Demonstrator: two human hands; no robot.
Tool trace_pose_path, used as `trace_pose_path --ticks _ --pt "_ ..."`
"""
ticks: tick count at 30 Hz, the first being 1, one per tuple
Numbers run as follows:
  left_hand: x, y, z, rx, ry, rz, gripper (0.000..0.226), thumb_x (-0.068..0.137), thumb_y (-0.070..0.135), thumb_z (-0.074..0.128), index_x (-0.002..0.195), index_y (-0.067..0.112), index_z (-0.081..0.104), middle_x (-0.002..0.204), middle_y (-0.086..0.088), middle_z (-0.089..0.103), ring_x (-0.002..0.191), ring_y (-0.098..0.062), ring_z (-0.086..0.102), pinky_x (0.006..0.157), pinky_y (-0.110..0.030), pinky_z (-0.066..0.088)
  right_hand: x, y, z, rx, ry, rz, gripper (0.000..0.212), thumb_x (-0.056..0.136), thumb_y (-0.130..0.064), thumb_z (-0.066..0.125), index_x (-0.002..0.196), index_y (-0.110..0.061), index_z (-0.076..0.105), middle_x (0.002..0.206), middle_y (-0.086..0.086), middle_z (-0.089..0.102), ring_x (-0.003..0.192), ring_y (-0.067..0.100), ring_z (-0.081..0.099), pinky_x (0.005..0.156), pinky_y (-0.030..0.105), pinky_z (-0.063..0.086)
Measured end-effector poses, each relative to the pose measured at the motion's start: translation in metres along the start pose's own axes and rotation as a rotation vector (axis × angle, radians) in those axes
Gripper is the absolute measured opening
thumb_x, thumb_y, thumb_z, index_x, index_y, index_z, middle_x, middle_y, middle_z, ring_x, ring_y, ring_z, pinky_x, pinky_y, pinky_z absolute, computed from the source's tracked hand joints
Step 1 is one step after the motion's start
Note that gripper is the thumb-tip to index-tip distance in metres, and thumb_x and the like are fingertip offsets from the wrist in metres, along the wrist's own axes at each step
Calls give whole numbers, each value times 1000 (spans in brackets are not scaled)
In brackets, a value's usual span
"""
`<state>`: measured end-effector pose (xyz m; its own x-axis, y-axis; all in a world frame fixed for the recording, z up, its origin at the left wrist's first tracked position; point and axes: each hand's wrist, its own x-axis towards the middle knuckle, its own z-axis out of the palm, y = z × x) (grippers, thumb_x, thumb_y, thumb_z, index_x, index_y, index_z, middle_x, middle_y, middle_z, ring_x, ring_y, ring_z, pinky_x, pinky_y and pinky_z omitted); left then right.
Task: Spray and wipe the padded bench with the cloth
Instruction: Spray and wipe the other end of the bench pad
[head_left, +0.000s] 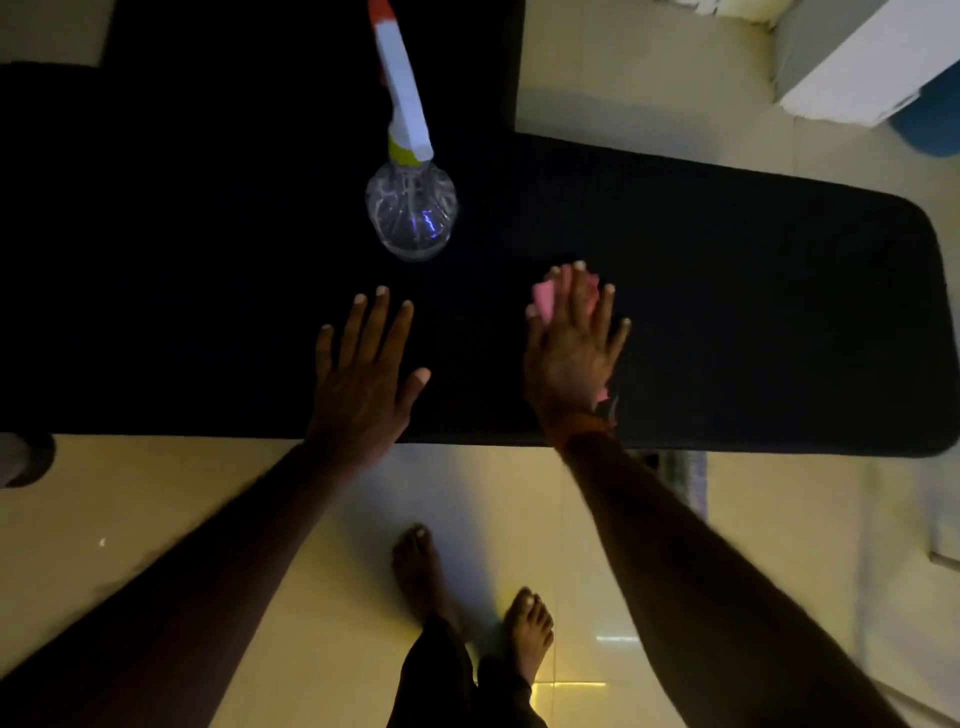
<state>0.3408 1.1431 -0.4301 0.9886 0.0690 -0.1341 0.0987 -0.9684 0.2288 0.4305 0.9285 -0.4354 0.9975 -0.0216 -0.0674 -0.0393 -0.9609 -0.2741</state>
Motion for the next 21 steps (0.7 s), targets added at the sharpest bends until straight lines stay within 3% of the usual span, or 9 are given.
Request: trace_pose_path --ticks 4,5,8,9,13,14,17,18,21 --pt "3 1 -3 6 -9 -32 73 99 55 30 161 16 24 170 -12 16 157 -30 15 120 -60 20 -19 -19 4 -97 -112 -678 60 106 -45 36 162 -28 26 172 -1 19 159 28 16 123 62 19" --pt "4 2 -5 3 -16 -40 75 97 54 33 161 15 24 170 -13 16 157 -31 16 119 -61 21 -2 -9 0 -119 -77 -646 60 106 -45 35 162 -28 26 171 -2 20 159 28 17 122 63 18" --pt "4 11 -8 27 -44 10 79 94 50 41 160 12 24 170 -12 18 157 -31 16 120 -60 20 49 3 -6 -59 -48 -121 62 106 -50 25 164 -28 19 173 -1 13 159 31 8 122 69 11" --pt "4 13 -7 40 -46 43 78 94 49 42 160 12 24 170 -11 18 157 -31 17 121 -59 19 53 -5 -4 -22 -72 -62 63 105 -51 24 164 -29 18 173 -1 11 159 32 6 122 69 10" --pt "7 21 -2 28 -55 60 82 95 59 36 162 16 19 171 -12 11 158 -31 10 122 -60 15 57 -5 -3 -105 -149 -745 61 104 -46 36 163 -31 24 172 -2 17 159 30 14 122 66 17" --pt "9 24 -1 26 -64 42 84 94 63 33 162 16 17 171 -12 9 158 -31 8 122 -61 14 79 5 -8 -131 -125 -747 61 105 -44 38 162 -31 23 172 -2 18 158 30 15 121 67 18" --pt "16 36 1 35 -75 -35 88 92 69 28 163 20 13 172 -10 4 158 -31 4 121 -64 10 139 12 -14 -43 -79 -154 62 107 -46 34 164 -29 14 173 -1 10 159 35 7 121 72 7" --pt "19 41 1 29 -77 -65 89 91 71 27 163 20 12 172 -10 4 158 -31 4 120 -65 9 144 -1 -13 -1 -94 -75 63 107 -48 31 164 -28 13 173 0 8 159 36 4 122 71 5" --pt "25 54 1 6 -73 -146 89 91 74 28 162 21 17 171 -10 9 158 -32 7 118 -68 9 126 -33 0 -61 -171 -624 63 105 -49 30 163 -26 22 172 1 16 159 33 13 124 66 13"
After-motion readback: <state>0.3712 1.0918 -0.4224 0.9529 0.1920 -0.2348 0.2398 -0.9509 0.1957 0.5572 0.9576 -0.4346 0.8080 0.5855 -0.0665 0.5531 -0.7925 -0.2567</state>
